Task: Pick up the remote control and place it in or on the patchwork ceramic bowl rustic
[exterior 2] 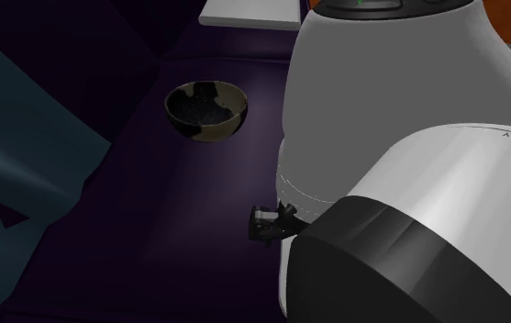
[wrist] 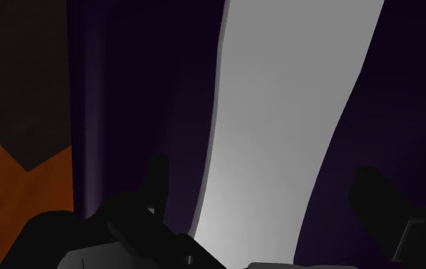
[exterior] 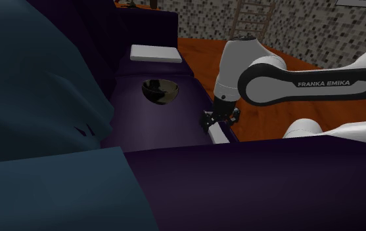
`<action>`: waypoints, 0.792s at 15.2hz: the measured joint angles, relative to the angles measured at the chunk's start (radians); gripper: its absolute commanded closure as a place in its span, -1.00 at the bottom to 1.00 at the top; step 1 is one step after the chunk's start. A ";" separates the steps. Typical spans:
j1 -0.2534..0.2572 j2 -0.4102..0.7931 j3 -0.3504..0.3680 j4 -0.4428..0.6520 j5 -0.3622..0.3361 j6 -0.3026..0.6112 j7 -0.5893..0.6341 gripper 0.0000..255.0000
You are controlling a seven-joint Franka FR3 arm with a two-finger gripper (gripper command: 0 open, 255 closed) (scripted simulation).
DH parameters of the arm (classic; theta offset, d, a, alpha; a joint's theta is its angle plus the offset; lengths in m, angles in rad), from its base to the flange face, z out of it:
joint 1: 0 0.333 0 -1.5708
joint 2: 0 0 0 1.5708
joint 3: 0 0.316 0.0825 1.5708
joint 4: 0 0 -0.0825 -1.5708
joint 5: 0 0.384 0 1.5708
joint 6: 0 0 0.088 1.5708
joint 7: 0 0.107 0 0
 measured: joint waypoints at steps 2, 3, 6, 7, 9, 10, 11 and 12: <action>0.000 0.000 0.000 0.000 0.000 0.000 0.000 1.00; 0.000 0.000 0.000 0.000 0.000 0.000 0.000 1.00; 0.000 0.000 0.000 0.000 0.000 0.000 0.000 1.00; 0.000 0.000 0.000 0.000 0.000 0.000 0.000 1.00; 0.000 0.000 0.000 0.000 0.000 0.000 0.000 1.00; 0.000 0.000 0.000 0.000 0.000 0.000 0.000 1.00; 0.000 -0.003 -0.002 0.006 -0.002 -0.008 0.000 1.00; -0.002 -0.005 -0.005 0.014 -0.005 -0.018 -0.001 1.00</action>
